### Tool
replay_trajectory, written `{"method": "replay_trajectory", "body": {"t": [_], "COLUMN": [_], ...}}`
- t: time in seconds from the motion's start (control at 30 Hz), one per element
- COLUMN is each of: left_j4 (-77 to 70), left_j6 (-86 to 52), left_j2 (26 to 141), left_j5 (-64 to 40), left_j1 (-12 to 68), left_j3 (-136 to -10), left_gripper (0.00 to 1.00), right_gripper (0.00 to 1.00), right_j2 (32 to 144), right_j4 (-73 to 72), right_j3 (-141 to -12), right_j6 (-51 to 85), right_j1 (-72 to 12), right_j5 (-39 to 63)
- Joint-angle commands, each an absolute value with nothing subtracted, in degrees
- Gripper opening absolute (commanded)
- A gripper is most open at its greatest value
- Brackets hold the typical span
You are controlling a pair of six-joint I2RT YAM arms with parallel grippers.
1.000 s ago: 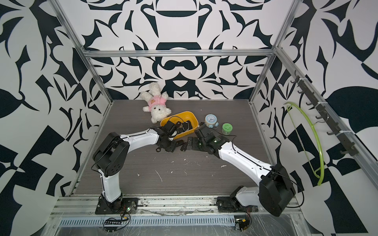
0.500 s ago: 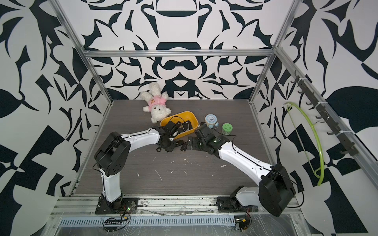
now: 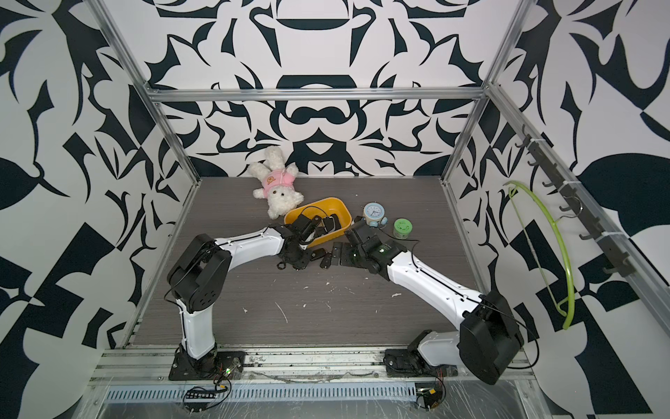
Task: Place the car key into the storage box
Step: Pick up the car key from the center of the board.
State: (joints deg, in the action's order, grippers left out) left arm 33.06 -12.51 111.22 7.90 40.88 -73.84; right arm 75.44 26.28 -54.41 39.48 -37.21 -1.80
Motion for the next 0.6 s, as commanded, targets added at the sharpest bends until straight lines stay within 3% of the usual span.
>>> {"method": "replay_trajectory", "body": {"t": [0.0,0.37,0.57], "left_j4": [38.79,39.99,39.65], "left_j6": [-14.12,-16.38,-19.17], "left_j2": [108.71,93.89,91.98], "left_j5": [6.35,7.97,8.45], "left_j1": [41.06,40.9,40.1], "left_j3": [-71.27,-69.03,-75.99], "left_gripper": [0.0,0.0,0.0], "right_gripper": [1.0,1.0,1.0], "right_j2": [74.6,74.97,74.42], "right_j4": [26.29,26.46,25.86], "right_j3": [-57.13,-57.74,-57.26], "right_j6": [39.32,39.45,40.0], "right_j1": [-37.44,-37.49,-37.45], "right_j5": [-3.25,-3.42,-3.96]}}
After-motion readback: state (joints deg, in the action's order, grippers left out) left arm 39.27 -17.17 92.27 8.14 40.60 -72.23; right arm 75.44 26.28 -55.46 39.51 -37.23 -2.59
